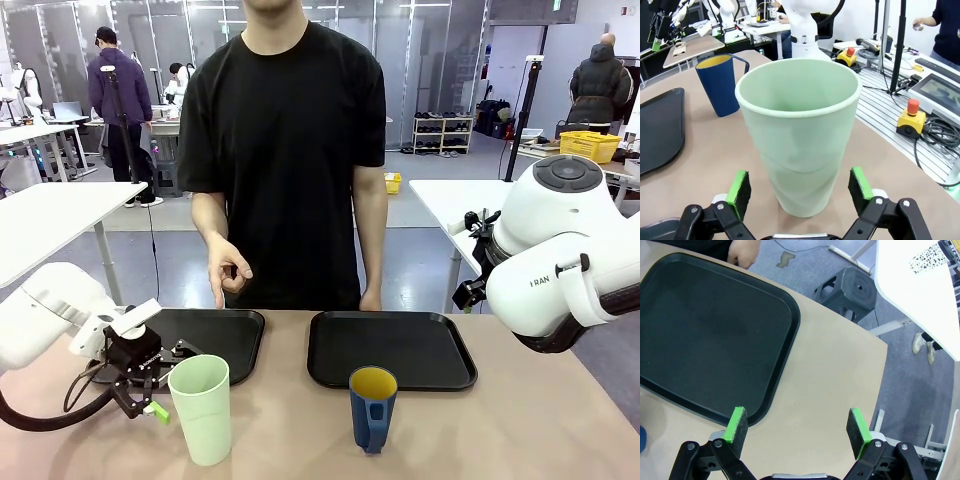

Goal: Sort and store the cups by type.
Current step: Pick up the Reusable plastic cup.

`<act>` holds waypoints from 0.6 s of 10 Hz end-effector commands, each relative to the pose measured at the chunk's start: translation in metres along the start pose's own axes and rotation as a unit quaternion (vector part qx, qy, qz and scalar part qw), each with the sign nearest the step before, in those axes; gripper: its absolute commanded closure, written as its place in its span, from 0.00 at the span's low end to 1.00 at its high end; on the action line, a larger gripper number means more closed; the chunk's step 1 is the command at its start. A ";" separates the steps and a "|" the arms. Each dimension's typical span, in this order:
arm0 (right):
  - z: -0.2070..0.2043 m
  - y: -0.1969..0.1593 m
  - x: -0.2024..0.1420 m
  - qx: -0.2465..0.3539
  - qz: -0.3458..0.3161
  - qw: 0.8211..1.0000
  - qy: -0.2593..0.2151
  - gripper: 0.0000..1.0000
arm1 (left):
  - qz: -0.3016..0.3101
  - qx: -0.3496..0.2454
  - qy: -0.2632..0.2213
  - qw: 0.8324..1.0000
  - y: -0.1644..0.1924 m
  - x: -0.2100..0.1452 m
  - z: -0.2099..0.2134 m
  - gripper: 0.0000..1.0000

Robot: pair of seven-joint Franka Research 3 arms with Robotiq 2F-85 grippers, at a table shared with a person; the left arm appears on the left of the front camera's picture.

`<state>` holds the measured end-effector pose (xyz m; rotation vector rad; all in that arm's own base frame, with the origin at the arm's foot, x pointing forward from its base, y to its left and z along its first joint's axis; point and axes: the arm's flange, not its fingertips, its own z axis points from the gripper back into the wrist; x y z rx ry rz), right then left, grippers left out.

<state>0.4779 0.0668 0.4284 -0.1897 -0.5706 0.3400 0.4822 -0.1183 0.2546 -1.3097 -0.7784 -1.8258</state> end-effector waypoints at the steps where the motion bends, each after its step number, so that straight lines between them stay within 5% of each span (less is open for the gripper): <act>1: -0.002 0.000 0.001 -0.004 0.007 1.000 0.000 0.00 | -0.019 0.006 -0.022 1.000 0.001 -0.003 -0.011 0.00; 6: -0.002 0.000 0.001 -0.004 0.007 1.000 0.000 0.00 | -0.028 -0.013 -0.040 0.999 0.001 -0.003 -0.030 0.00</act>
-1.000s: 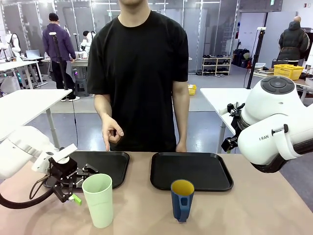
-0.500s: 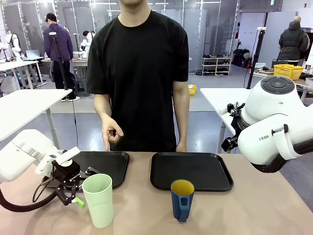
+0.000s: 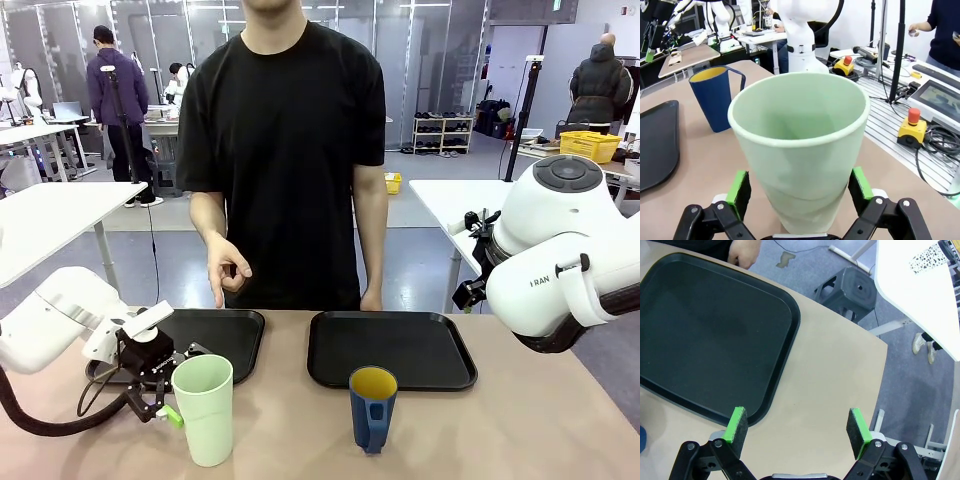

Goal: Sort and store the cups by type.
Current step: Pick up the Reusable plastic cup.

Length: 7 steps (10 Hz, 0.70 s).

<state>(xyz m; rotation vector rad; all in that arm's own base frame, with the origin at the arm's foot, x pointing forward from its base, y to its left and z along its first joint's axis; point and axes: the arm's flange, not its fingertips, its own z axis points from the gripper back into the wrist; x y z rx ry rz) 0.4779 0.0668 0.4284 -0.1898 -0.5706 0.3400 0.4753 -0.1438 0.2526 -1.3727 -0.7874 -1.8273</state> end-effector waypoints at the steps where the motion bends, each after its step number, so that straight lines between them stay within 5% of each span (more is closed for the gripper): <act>1: -0.002 0.000 0.001 -0.004 0.007 1.000 0.000 0.00 | -0.023 -0.002 -0.020 1.000 -0.007 -0.008 -0.008 0.00; 7: -0.002 0.000 0.001 -0.004 0.007 1.000 0.000 0.00 | -0.015 -0.049 -0.041 0.998 -0.012 -0.017 -0.032 0.00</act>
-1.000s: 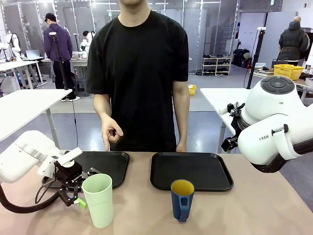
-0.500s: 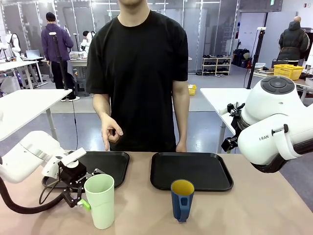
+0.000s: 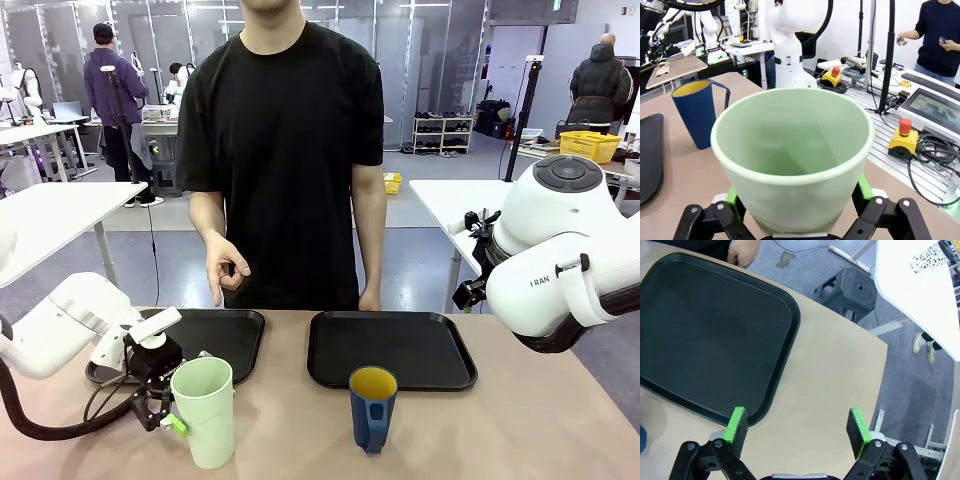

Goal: Sort and store the cups by type.
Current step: Pick up the Reusable plastic cup.

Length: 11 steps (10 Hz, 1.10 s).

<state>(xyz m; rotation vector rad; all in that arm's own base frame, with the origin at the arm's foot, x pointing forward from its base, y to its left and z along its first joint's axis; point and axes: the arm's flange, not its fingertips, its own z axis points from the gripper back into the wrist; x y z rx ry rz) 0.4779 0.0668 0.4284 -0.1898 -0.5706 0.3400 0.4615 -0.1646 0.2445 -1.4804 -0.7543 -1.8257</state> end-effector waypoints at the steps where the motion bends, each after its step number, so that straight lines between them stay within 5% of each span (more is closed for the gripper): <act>1: -0.002 0.000 0.001 -0.004 0.007 1.000 0.000 0.00 | -0.020 -0.017 -0.009 1.000 -0.011 -0.017 -0.008 0.00; 6: -0.002 0.000 0.001 -0.004 0.007 1.000 0.000 0.00 | -0.026 -0.034 -0.013 0.999 -0.012 -0.023 -0.012 0.00; 11: -0.002 0.000 0.001 -0.004 0.007 1.000 0.000 0.00 | -0.026 -0.048 -0.021 0.998 -0.008 -0.027 -0.016 0.52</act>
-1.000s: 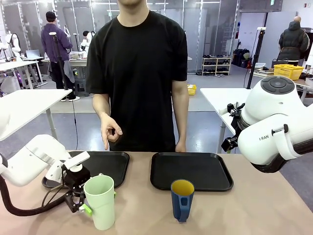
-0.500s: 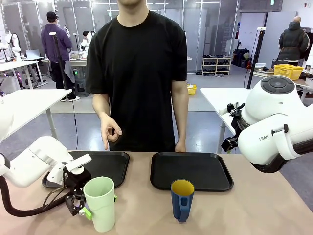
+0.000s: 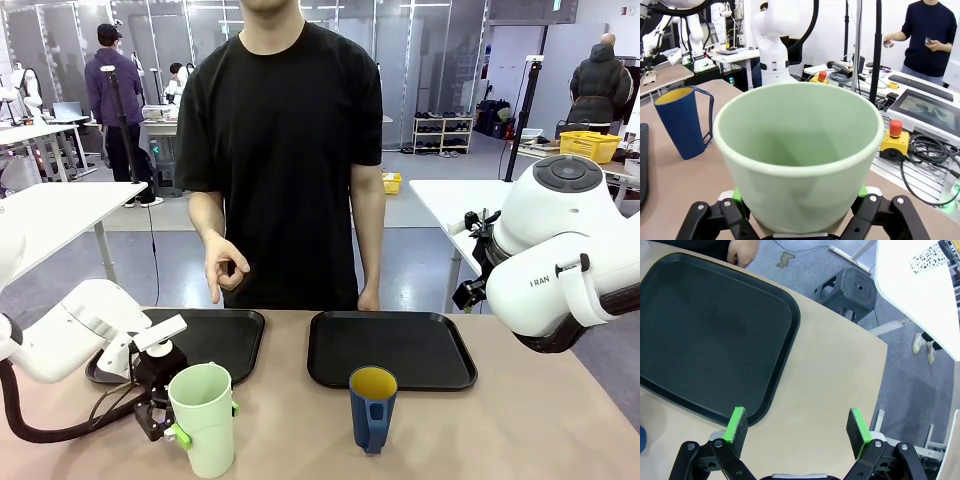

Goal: Sort and store the cups by type.
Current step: Pick up the Reusable plastic cup.

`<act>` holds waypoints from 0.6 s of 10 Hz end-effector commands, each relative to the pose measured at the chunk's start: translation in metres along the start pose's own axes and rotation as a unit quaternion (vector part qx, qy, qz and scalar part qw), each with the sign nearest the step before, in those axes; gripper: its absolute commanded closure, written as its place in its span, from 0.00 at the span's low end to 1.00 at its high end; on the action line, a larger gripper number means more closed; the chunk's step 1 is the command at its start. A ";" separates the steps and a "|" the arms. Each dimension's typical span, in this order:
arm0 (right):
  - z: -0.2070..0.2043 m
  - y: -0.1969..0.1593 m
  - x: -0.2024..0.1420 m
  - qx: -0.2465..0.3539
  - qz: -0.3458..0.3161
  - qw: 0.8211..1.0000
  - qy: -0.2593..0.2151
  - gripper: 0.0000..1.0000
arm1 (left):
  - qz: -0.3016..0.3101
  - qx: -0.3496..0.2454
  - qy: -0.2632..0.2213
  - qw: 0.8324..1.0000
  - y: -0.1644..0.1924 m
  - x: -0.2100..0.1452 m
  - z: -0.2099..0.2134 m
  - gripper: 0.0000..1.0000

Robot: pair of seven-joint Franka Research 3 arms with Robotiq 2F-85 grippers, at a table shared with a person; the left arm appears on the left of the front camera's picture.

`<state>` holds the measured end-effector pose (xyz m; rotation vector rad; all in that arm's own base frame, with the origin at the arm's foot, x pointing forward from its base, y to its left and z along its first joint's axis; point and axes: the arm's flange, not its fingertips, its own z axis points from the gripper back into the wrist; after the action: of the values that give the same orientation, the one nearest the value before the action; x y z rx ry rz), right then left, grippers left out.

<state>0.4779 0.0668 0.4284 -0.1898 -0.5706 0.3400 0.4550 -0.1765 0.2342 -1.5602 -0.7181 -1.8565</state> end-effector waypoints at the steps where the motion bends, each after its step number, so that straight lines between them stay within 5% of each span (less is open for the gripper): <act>1: -0.002 0.000 0.001 -0.004 0.007 1.000 0.000 0.00 | -0.022 -0.001 0.005 1.000 -0.011 -0.017 0.001 0.32; 6: -0.002 0.000 0.001 -0.004 0.007 1.000 0.000 0.00 | -0.060 0.098 0.031 0.993 -0.052 0.047 0.048 0.32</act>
<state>0.4779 0.0668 0.4284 -0.1897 -0.5705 0.3399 0.4702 -0.1229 0.2907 -1.3782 -0.8655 -1.8401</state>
